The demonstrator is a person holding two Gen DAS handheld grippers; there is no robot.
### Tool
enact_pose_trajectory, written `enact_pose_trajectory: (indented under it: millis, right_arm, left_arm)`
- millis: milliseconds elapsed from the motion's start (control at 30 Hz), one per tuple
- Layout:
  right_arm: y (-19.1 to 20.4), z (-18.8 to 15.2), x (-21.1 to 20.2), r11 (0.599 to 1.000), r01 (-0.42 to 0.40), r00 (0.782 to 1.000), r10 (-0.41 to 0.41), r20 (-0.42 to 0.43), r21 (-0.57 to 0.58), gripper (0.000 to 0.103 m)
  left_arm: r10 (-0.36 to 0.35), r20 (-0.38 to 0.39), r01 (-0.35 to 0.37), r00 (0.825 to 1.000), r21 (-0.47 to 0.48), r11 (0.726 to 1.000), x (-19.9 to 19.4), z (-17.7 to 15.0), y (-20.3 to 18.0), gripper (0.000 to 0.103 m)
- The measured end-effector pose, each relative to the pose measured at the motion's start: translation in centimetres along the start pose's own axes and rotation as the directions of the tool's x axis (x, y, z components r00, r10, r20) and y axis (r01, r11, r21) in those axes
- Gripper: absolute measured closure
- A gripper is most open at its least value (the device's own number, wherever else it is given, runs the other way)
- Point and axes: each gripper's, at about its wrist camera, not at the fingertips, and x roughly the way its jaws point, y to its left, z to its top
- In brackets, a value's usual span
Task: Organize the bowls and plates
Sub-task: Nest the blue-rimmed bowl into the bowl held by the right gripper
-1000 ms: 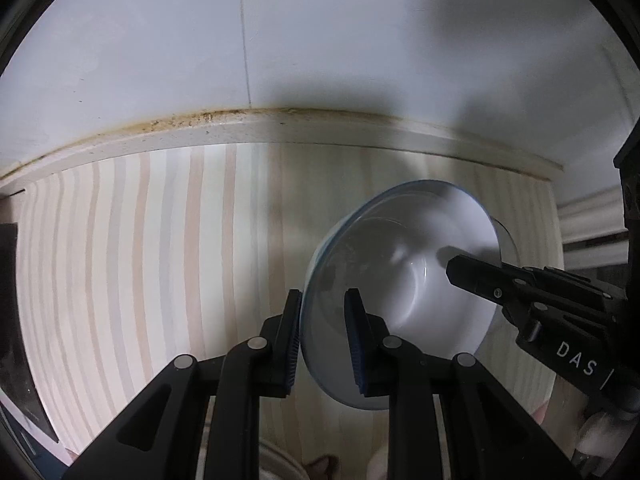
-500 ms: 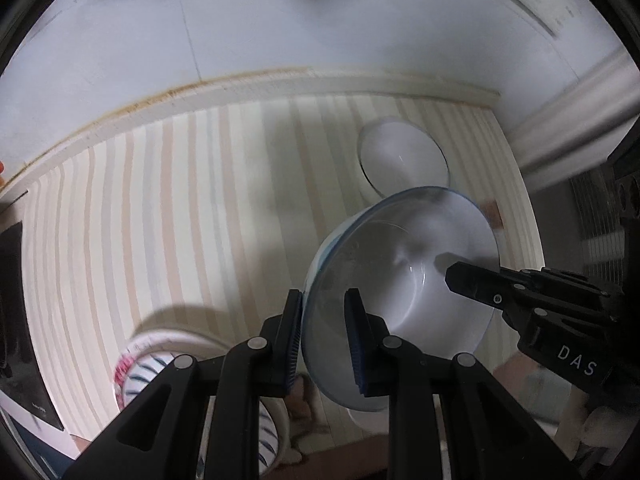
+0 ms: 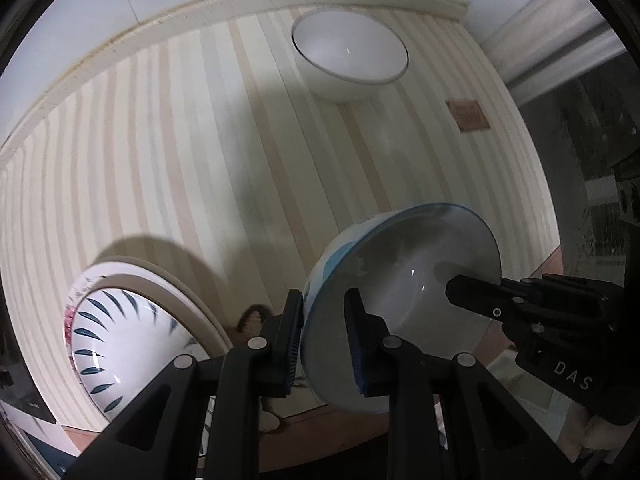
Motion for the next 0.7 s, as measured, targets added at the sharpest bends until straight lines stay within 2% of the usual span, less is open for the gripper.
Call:
enact_pose_trajectory:
  millis: [267,700]
  right_arm:
    - [-1.2,-1.2,1.9,1.000,0.017,0.999,-0.016,-0.046,0.025,0.092]
    - [-1.0,-0.2,3.1,0.999,0.044,0.997,-0.043,-0.066,0.024,0.090]
  left_arm:
    - [0.028,-0.043,-0.027,0.999,0.024,0.999,2.4,-0.6,-0.8,0.084]
    - [0.074,-0.031,-0.072,0.997,0.041,0.997,3.3,-0.6,-1.6,0.084]
